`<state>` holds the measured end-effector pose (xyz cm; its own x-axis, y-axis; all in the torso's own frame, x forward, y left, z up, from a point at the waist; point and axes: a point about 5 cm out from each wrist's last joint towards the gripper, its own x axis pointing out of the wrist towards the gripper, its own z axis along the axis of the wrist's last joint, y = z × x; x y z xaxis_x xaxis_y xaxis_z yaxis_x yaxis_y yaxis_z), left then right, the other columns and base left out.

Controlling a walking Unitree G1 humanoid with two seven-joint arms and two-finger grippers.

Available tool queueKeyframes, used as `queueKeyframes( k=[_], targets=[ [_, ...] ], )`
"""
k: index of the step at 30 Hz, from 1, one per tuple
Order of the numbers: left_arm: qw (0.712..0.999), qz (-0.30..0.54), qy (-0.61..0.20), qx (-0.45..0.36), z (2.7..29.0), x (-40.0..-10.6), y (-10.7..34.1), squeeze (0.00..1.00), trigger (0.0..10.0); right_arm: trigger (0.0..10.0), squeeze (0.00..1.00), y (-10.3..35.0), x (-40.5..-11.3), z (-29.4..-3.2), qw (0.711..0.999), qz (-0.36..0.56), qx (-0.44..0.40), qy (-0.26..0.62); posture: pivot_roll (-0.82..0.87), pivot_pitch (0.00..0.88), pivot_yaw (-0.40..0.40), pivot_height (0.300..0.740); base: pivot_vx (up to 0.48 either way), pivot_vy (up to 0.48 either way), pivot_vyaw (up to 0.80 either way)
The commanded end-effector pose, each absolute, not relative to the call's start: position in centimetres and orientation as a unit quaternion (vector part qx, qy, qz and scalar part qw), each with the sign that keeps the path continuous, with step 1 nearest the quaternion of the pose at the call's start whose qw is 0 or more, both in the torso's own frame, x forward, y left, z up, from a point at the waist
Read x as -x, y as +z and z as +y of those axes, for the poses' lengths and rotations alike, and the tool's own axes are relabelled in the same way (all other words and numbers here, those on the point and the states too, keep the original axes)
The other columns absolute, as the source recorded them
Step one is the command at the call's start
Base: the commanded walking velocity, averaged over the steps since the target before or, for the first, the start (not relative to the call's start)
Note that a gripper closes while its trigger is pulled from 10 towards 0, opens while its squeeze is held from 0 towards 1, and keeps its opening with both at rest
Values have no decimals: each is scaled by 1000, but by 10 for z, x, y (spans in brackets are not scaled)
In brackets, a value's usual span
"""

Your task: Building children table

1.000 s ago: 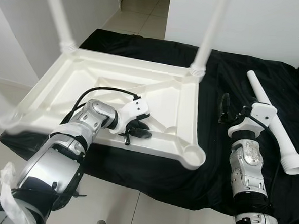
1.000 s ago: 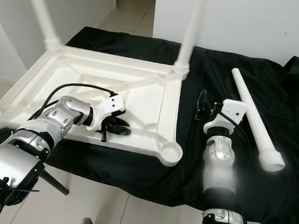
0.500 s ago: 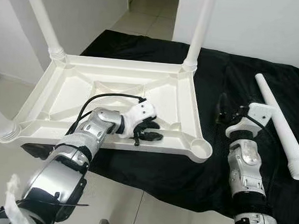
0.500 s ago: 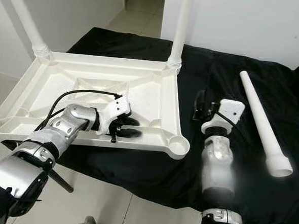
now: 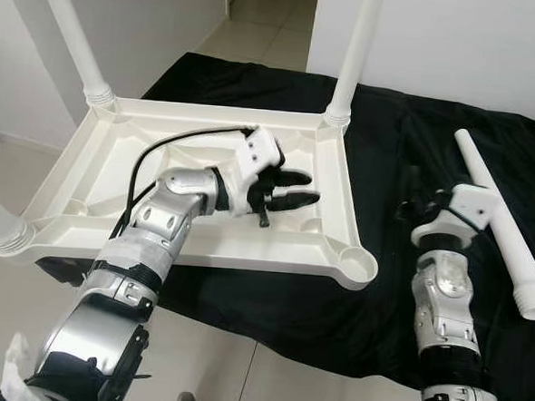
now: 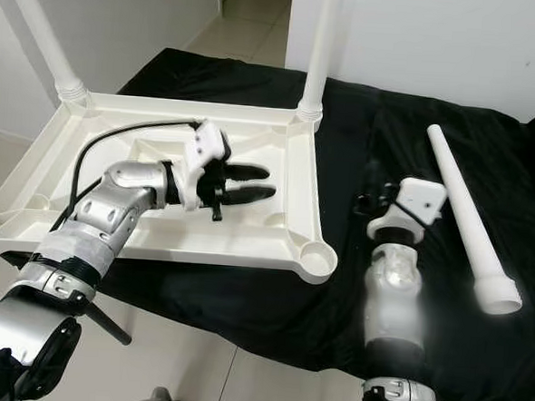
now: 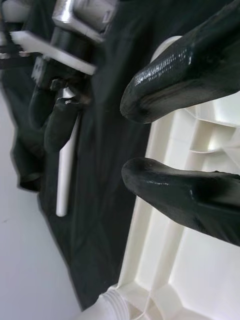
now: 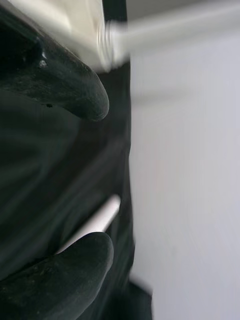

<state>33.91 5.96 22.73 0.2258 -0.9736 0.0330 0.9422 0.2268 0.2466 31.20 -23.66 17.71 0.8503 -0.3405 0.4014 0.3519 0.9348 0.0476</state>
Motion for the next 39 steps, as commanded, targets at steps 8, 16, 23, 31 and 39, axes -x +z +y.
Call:
queueKeyframes(
  k=[8, 16, 23, 31, 39],
  targets=[
    [852, -115, -511, -8, 58, -338, 239, 0, 10000, 10000, 0, 161, -302, -254, 950, -160, 18, -268, 3, 90, 7, 740, 0, 0, 0],
    [863, -95, -496, 31, 48, -328, 234, 0, 10000, 10000, 0, 159, -292, -271, 924, -142, -7, -356, -5, 104, 7, 740, 0, 0, 0],
    [866, -84, -491, 46, 42, -323, 235, 0, 10000, 10000, 0, 151, -282, -285, 897, -113, -62, -423, -10, 123, 6, 740, 0, 0, 0],
    [873, -76, -478, 53, 38, -322, 236, 0, 10000, 10000, 0, 147, -279, -293, 888, -90, -92, -441, -22, 137, 7, 740, 0, 0, 0],
    [875, -70, -475, 60, 37, -321, 237, 0, 10000, 10000, 0, 152, -277, -301, 887, -89, -100, -441, -26, 140, 8, 740, 0, 0, 0]
  ],
)
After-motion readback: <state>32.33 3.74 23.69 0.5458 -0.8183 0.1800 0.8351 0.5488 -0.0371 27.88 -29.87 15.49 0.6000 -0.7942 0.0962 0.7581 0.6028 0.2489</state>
